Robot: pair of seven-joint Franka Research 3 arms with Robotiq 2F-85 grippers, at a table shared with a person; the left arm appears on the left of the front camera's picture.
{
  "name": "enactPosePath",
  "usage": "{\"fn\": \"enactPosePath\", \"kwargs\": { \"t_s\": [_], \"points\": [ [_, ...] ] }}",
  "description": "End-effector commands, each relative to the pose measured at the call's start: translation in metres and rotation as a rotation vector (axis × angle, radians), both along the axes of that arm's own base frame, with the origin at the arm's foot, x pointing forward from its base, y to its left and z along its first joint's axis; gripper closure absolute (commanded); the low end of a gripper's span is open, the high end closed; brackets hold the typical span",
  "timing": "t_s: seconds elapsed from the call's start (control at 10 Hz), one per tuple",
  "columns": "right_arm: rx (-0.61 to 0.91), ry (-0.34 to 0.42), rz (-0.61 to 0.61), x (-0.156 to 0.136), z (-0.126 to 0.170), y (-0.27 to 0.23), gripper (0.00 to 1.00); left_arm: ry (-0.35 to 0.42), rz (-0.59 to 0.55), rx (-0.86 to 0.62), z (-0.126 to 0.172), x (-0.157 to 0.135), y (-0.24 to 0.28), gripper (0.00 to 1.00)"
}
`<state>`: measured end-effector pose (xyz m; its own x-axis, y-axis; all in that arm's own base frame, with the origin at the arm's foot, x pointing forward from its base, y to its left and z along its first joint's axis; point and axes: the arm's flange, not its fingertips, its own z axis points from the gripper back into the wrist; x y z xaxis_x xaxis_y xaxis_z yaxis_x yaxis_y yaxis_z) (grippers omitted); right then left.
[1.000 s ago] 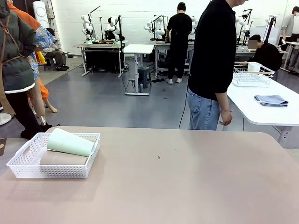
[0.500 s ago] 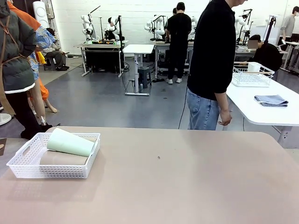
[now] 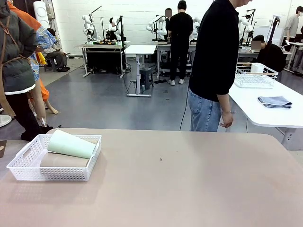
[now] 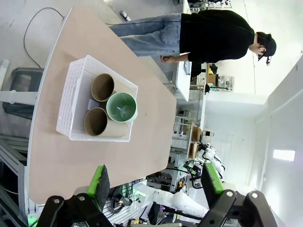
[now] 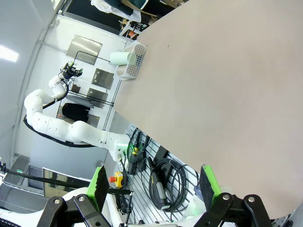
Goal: Clean and organize the cups into the basket.
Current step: Move the Organizing basket back to the left side of the table.
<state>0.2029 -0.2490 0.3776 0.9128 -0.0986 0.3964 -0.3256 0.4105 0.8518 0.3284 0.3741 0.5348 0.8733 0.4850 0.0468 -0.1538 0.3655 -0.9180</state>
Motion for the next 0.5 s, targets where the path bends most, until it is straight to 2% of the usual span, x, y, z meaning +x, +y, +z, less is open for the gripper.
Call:
{"fn": "enactPosePath", "kwargs": {
  "t_s": [0.0,0.4],
  "points": [
    [-0.001,0.000,-0.007,0.0040,0.0003,-0.0017,0.00,0.000,-0.003,-0.009,-0.0002,-0.0031,0.0007,0.00],
    [-0.001,0.000,-0.007,0.0040,0.0003,-0.0017,0.00,0.000,-0.003,-0.009,-0.0002,-0.0031,0.0007,0.00]
  ]
}}
